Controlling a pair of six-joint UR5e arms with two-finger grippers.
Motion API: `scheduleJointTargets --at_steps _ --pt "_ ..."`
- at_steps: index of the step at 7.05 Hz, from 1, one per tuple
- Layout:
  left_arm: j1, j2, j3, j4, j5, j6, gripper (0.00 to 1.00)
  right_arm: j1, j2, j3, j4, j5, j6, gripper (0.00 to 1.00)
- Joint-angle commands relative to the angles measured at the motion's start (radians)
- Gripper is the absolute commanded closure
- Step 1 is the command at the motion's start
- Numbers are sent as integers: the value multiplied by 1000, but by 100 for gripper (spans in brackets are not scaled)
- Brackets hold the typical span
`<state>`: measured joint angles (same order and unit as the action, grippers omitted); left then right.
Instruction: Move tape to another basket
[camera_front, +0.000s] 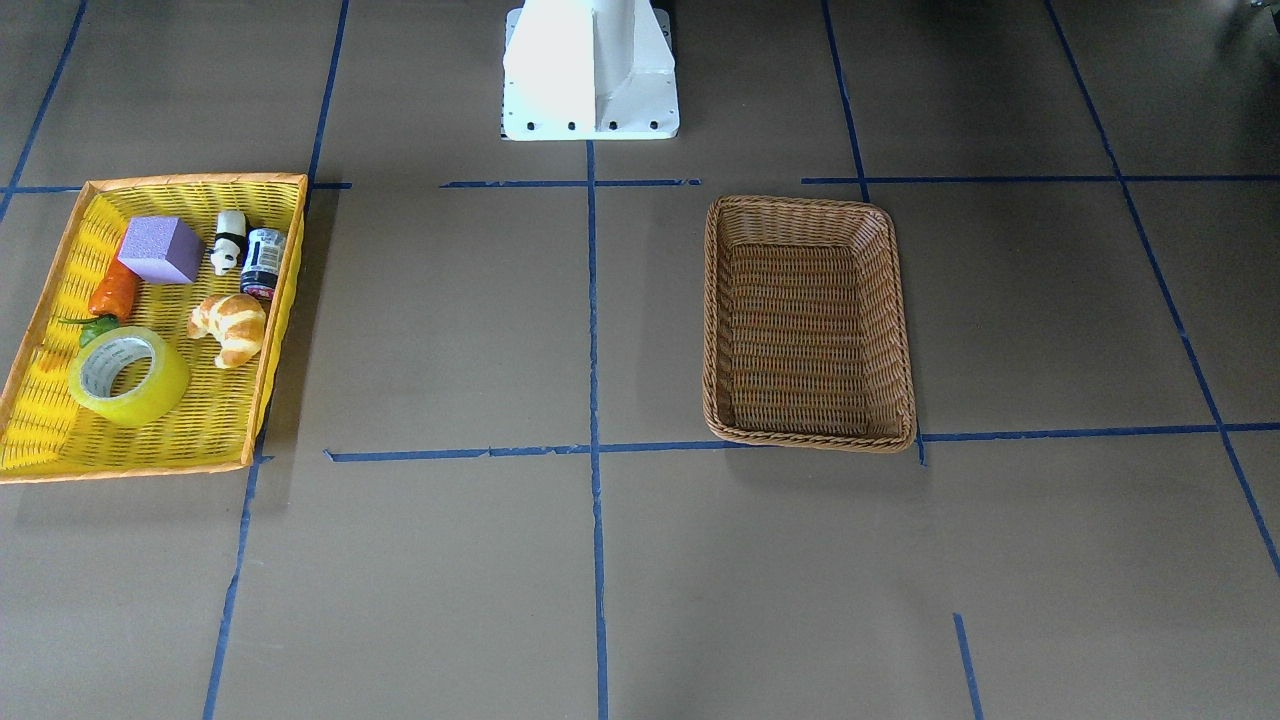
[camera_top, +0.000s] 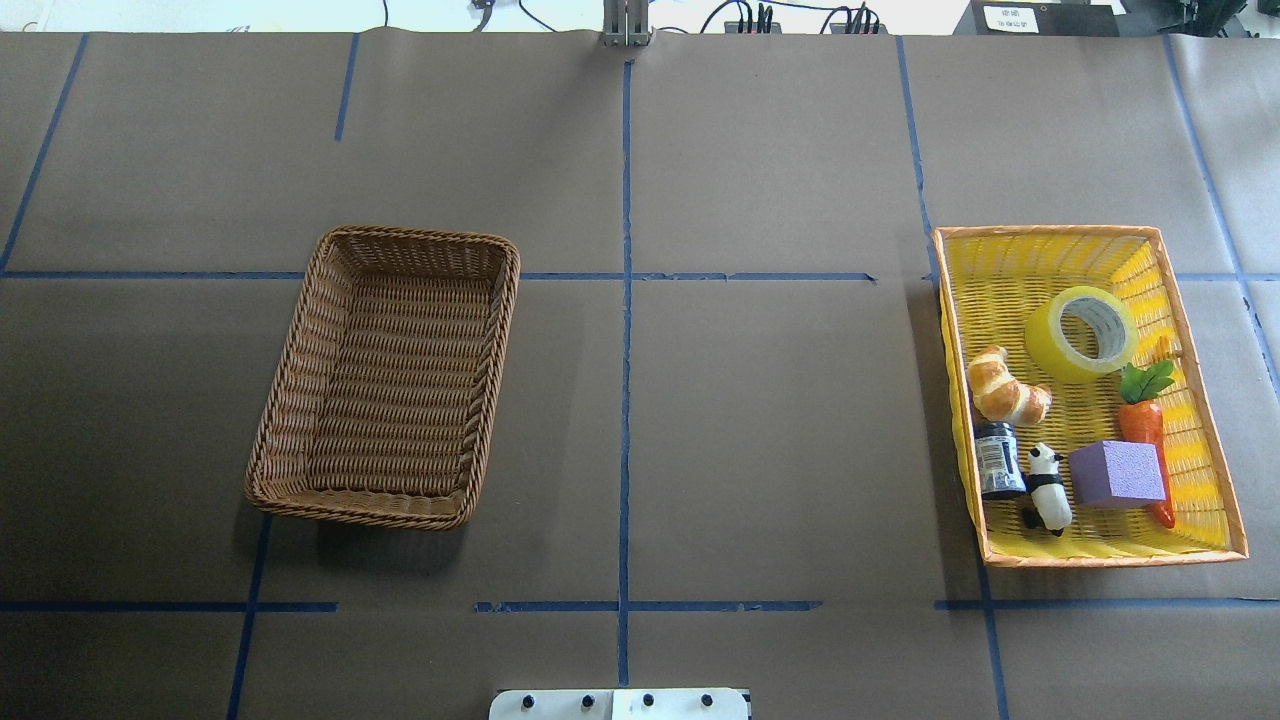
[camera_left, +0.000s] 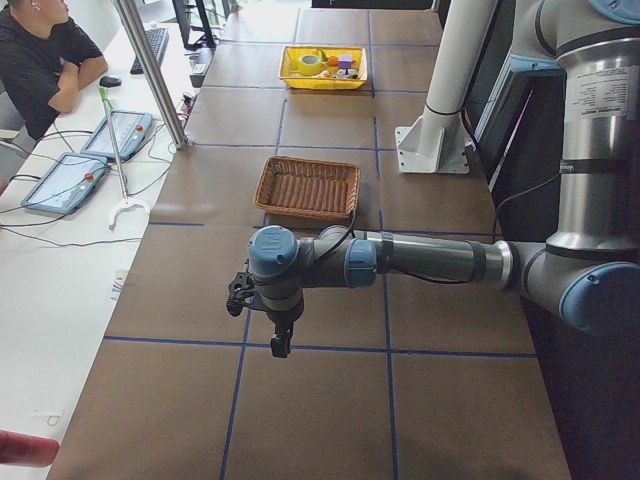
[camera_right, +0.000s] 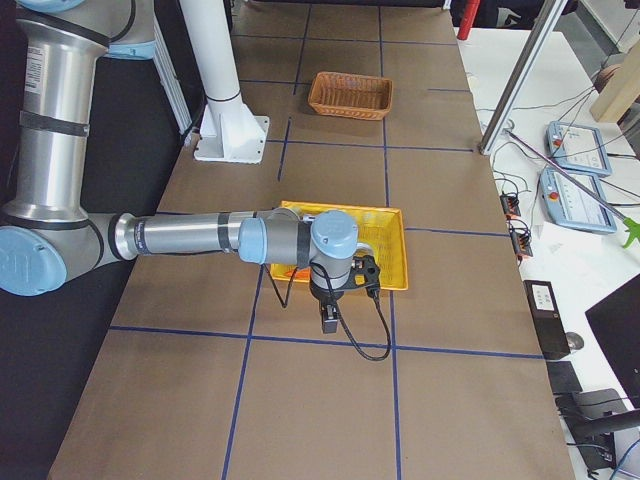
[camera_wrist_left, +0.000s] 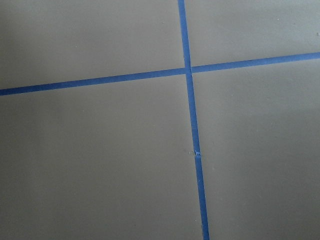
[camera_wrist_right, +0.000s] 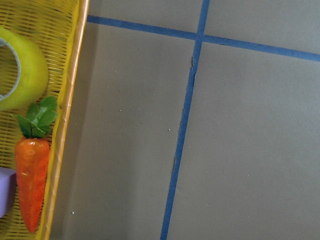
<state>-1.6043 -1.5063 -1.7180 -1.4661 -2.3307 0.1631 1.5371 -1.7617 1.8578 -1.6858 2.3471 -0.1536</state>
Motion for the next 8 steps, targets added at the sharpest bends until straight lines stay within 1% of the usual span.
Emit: scheduleJointTargets --at_steps 1,3,6,7,8 --pt "0 3 -5 -17 1 -1 0 -2 1 1 0 17 -1 0" --pt "1 3 -3 -19 2 1 0 -11 1 1 0 18 2 0" --pt "6 -8 -5 -51 1 -2 0 -43 30 1 2 32 6 0" --pt "6 -6 -5 -81 -1 -5 0 -78 60 0 0 47 9 0" --pt "4 1 0 -85 -9 -28 0 -110 94 -3 0 47 70 0"
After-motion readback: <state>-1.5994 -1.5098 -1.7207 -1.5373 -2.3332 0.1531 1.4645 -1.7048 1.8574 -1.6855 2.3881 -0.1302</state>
